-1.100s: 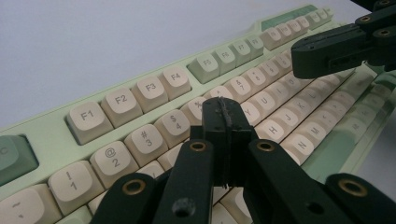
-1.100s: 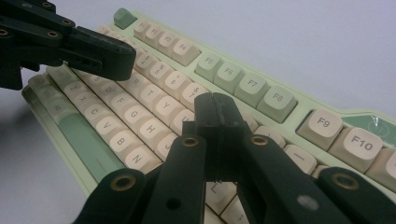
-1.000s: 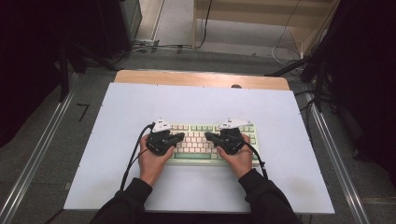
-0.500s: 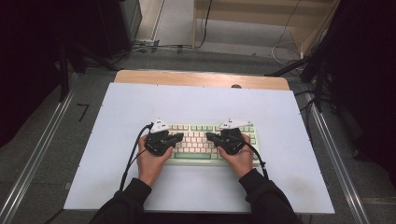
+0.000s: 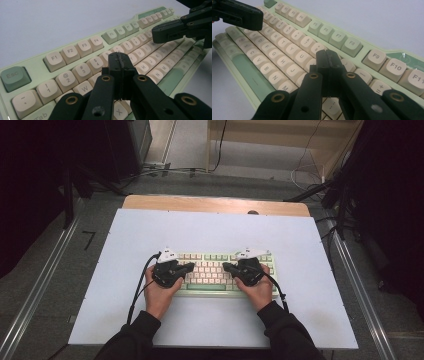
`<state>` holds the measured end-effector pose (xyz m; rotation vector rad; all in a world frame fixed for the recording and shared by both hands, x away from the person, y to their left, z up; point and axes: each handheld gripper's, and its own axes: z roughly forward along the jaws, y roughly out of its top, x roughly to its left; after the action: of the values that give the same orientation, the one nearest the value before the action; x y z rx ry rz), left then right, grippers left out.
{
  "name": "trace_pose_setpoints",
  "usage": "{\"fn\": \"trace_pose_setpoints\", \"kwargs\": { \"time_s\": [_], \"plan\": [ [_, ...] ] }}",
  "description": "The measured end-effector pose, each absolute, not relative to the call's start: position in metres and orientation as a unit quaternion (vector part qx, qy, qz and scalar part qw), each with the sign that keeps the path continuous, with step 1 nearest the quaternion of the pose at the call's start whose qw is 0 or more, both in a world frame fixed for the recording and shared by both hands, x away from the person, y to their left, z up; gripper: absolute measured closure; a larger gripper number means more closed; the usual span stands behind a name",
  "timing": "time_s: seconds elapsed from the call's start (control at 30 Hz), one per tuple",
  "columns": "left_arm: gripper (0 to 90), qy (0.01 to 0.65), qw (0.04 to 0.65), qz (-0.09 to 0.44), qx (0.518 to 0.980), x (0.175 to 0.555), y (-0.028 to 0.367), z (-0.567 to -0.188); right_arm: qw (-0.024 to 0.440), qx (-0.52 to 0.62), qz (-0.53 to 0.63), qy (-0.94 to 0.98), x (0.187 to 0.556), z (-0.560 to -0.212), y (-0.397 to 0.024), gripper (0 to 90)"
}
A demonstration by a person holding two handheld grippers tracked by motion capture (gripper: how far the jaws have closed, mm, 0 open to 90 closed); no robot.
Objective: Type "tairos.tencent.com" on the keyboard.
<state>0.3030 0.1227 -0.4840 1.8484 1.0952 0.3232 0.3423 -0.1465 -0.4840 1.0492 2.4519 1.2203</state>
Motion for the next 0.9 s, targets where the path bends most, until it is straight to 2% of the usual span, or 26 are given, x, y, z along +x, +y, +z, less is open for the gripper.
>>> {"fn": "trace_pose_setpoints", "kwargs": {
  "time_s": [0.9],
  "plan": [
    [90.0,0.448,0.469,0.13,0.75,0.3011,0.1267,-0.4837,0.101,0.363,0.417,0.828,0.3435,-0.4829,-0.1506,87.9]
  ]
}}
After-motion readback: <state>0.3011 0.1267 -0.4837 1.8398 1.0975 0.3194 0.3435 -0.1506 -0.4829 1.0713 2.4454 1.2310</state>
